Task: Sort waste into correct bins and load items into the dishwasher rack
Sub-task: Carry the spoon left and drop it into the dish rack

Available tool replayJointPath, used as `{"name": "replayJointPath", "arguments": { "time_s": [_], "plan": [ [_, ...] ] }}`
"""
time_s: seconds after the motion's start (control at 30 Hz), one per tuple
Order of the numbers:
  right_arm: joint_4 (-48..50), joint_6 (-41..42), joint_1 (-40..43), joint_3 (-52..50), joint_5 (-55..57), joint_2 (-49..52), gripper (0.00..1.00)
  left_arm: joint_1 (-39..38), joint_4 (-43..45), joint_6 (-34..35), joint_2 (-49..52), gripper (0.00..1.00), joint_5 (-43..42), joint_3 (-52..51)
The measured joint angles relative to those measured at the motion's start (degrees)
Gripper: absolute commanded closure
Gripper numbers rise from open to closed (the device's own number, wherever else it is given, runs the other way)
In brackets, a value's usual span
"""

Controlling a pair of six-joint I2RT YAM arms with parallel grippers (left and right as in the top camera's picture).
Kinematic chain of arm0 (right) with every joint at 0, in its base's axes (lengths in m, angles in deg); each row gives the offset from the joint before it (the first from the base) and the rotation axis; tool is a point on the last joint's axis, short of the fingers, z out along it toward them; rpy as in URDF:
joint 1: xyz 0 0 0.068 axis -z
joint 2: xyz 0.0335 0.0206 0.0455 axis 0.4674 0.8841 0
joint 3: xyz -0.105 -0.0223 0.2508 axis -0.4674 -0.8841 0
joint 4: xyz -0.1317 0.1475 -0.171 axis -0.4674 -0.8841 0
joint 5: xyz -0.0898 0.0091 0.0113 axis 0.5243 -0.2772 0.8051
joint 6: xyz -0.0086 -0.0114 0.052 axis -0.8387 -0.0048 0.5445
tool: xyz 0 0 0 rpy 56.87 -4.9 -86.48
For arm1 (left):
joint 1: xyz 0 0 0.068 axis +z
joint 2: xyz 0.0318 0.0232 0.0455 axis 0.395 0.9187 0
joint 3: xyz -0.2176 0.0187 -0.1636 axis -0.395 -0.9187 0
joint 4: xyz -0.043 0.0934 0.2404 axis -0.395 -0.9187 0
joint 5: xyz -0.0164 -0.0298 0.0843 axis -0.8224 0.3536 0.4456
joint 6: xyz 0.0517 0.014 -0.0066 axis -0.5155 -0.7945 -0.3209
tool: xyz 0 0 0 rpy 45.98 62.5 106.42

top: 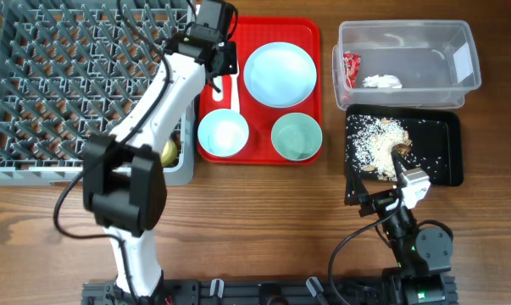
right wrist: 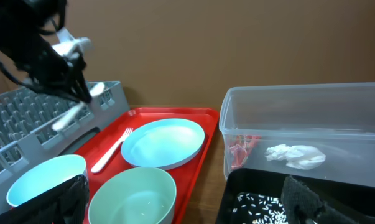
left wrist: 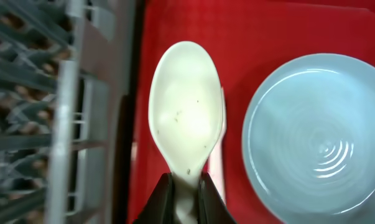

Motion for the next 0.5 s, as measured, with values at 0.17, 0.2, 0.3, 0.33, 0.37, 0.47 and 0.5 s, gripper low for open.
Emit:
{"name": "replayJointPath", "arguments": {
  "time_s": [0.17,0.2,0.3,0.33,0.37,0.47,0.5],
  "plan": [
    [0.0,0.0,0.0,0.0,0.0,0.0,0.00,0.4,-3.8,-5.6,-3.5,0.96,7.4,0.0],
    [0.0,0.0,0.0,0.0,0.0,0.0,0.00,0.8,-4.6,-6.7,-3.7,0.96,9.5,0.0],
    [0.0,0.0,0.0,0.0,0.0,0.0,0.00,2.6,-5.9,-8.2,-3.8,0.96,12.2,0.0],
    [0.0,0.0,0.0,0.0,0.0,0.0,0.00,3.6,-6.2,-8.5,-3.8,0.96,12.8,-0.2],
    [0.0,0.0,0.0,0.0,0.0,0.0,0.00,4.5,-6.2,-8.6,-3.8,0.96,12.7,-0.3],
    [0.0,0.0,0.0,0.0,0.0,0.0,0.00,7.9,-6.2,-8.9,-3.8,0.94,11.0,-1.1],
    [0.0,0.0,0.0,0.0,0.0,0.0,0.00,8.7,-6.2,-8.9,-3.8,0.94,10.1,-1.5]
  ]
}}
